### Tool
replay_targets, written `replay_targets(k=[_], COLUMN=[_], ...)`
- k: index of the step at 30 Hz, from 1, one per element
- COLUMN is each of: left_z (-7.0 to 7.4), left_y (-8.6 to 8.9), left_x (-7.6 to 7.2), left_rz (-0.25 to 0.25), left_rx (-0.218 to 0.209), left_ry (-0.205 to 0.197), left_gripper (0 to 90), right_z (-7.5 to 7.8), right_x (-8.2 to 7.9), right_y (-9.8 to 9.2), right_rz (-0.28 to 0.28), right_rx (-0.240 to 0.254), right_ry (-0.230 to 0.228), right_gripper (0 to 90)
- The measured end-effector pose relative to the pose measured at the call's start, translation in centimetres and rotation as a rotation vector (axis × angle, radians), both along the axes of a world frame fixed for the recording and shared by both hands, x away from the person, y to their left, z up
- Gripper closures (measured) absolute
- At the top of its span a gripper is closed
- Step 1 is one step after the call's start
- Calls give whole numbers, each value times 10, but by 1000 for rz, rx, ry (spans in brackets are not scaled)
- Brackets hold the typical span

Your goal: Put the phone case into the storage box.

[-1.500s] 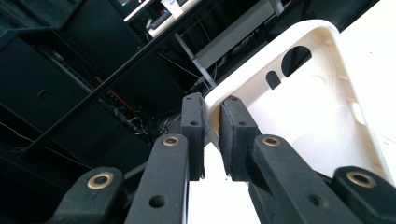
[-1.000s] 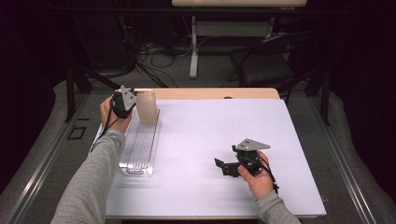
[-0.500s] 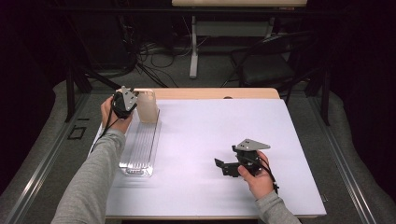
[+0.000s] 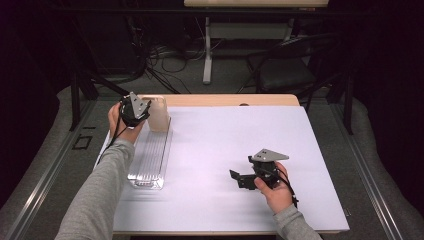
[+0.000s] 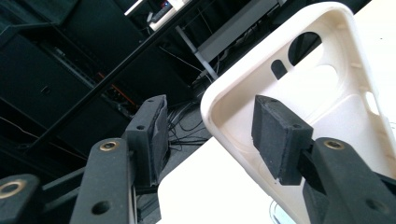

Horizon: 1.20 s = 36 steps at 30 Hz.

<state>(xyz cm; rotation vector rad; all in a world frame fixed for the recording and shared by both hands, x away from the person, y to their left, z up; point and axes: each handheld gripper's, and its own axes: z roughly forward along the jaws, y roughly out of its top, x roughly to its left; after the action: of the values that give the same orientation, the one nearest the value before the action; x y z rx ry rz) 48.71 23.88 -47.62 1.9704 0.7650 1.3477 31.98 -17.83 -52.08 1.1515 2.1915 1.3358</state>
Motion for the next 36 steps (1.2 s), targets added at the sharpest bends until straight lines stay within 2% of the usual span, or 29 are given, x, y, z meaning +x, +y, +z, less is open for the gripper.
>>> replay_targets(k=[8, 21, 27, 36], left_z=[2, 5, 5, 6], left_y=[3, 7, 7, 6], left_x=[0, -2, -2, -3], left_rz=[21, 37, 45, 53], left_rx=[19, 17, 38, 50], left_ry=[1, 11, 9, 5], left_gripper=[425, 412, 406, 406], right_z=[0, -1, -1, -1], right_x=[0, 0, 0, 0], right_y=[0, 0, 0, 0], right_rz=[1, 1, 2, 2], right_rx=[-3, -10, -12, -14], right_ry=[1, 0, 2, 1], right_gripper=[123, 125, 126, 127])
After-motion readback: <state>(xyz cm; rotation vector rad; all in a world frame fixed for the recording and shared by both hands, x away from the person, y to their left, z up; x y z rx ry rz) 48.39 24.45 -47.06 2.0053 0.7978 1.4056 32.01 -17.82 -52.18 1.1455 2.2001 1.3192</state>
